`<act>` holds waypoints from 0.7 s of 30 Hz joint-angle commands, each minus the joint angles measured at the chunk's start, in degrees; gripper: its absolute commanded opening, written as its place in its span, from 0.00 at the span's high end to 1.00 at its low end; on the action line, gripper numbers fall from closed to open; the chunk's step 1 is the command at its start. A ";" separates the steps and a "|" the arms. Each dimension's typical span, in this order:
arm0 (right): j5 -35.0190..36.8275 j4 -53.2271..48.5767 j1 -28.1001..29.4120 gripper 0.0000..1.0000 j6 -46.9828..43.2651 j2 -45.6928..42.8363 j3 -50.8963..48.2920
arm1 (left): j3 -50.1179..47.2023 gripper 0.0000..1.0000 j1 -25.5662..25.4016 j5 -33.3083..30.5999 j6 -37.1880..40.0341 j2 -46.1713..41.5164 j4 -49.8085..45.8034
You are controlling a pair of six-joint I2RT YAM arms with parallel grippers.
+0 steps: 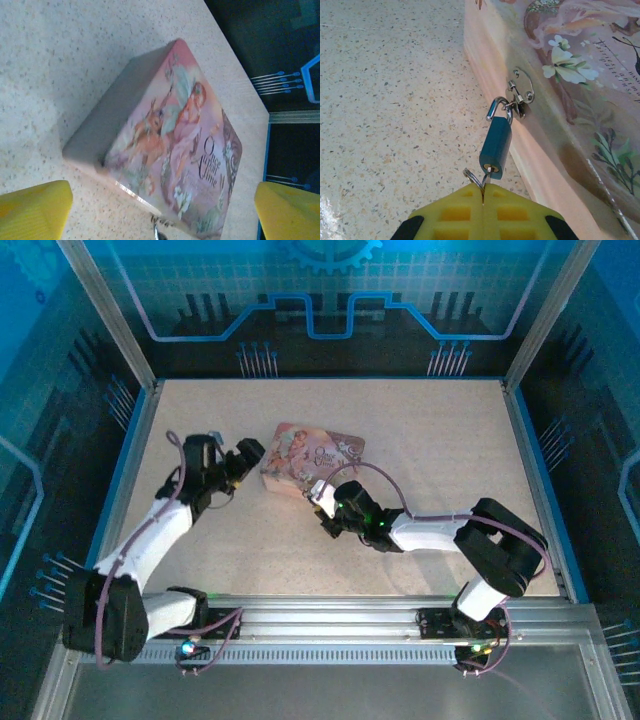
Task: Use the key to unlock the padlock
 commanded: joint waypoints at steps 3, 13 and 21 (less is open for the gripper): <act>-1.62 -0.19 -0.53 1.00 2.15 0.94 -0.06 | 17.88 0.01 1.45 4.36 22.54 15.68 -14.88; -1.52 0.08 -0.17 1.00 3.18 1.60 0.18 | 44.40 0.01 -0.57 3.58 31.33 43.17 -21.57; -1.21 -0.47 0.06 1.00 3.80 2.21 0.37 | 47.54 0.02 -1.04 7.11 32.05 48.19 -22.80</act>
